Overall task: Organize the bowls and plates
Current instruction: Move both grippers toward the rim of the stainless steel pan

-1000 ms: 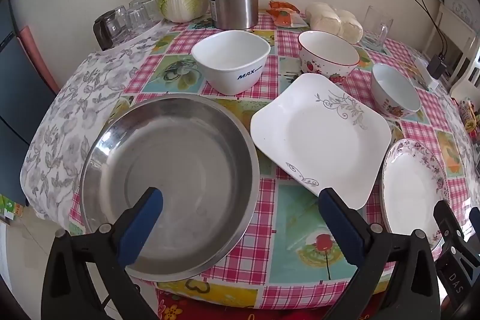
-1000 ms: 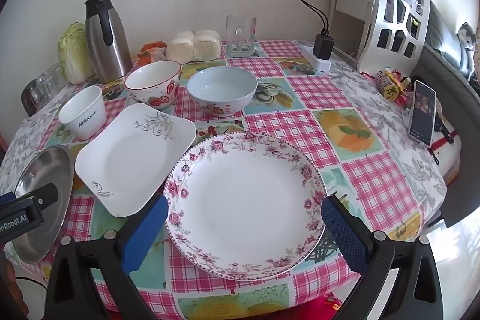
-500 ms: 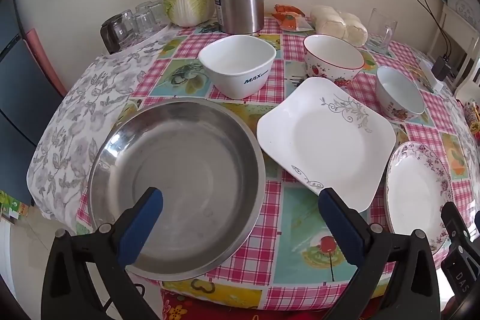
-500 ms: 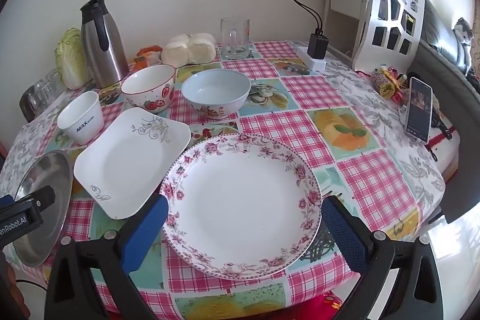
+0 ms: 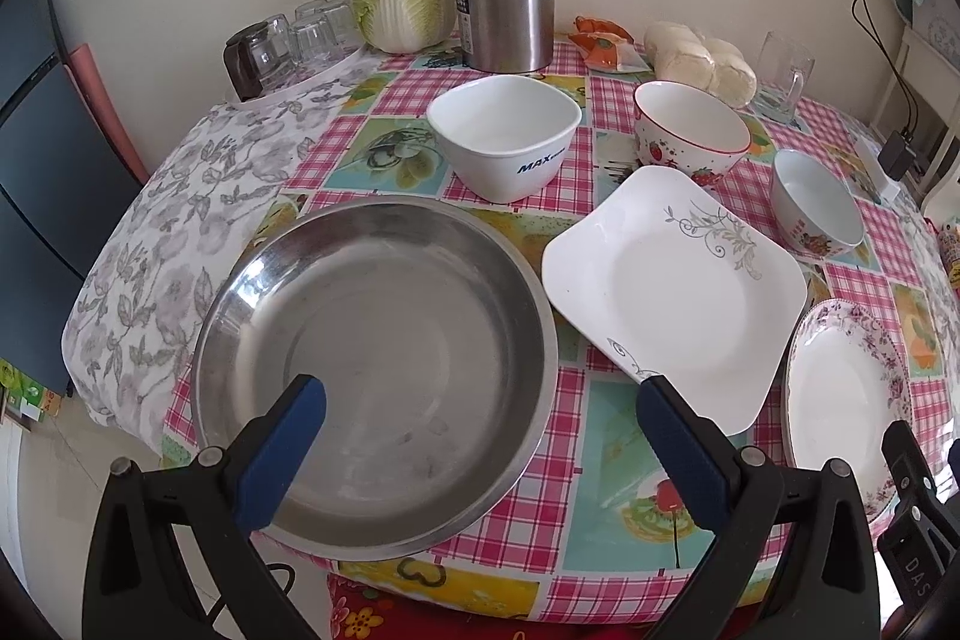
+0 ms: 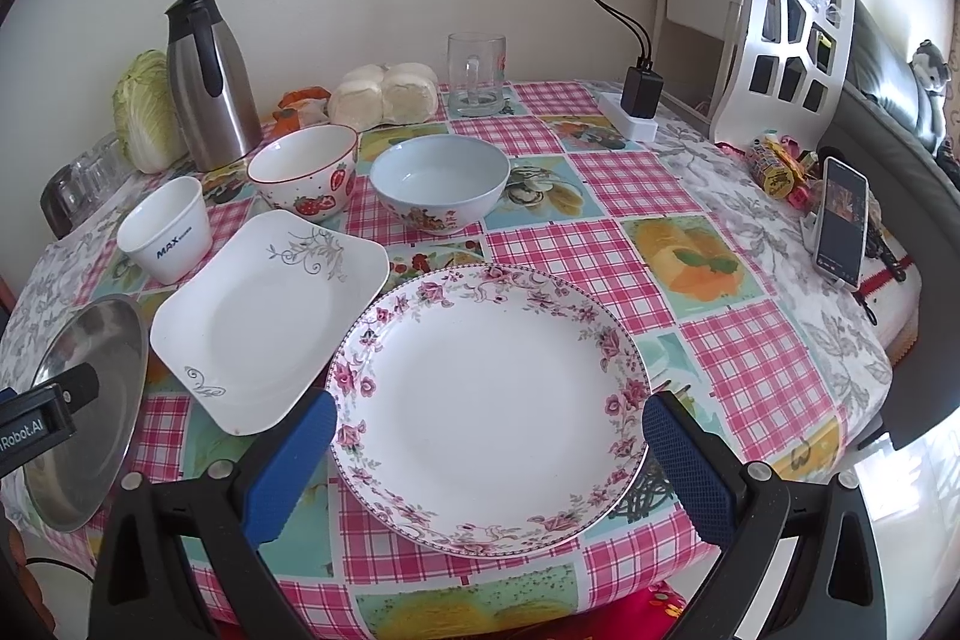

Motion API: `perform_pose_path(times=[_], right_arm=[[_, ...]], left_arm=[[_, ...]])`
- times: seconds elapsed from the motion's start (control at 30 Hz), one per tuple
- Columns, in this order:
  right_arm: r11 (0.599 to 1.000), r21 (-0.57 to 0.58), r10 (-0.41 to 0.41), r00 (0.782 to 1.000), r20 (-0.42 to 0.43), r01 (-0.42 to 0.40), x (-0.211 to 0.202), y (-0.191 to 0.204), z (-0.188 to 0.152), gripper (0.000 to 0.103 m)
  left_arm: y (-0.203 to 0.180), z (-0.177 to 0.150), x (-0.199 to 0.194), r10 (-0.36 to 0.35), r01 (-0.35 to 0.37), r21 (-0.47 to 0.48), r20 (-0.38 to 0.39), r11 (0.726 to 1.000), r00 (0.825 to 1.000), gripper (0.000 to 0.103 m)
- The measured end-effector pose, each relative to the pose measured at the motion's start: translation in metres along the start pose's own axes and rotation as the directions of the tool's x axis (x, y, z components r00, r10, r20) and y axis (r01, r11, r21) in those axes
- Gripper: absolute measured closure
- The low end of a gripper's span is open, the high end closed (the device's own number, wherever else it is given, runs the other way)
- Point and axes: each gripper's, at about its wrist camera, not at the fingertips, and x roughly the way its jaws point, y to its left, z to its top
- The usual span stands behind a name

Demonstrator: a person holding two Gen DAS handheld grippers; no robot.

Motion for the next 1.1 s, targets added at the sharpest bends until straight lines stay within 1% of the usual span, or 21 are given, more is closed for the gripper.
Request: perform_pose_path(times=[1.1], right_arm=[[0.999, -0.037, -0.002, 1.000, -0.001, 0.002, 0.002, 0.018, -0.002, 0.000]], left_arm=[[0.014, 0.001, 0.000, -0.009, 0.008, -0.043, -0.005, 0.999, 1.000, 0.000]])
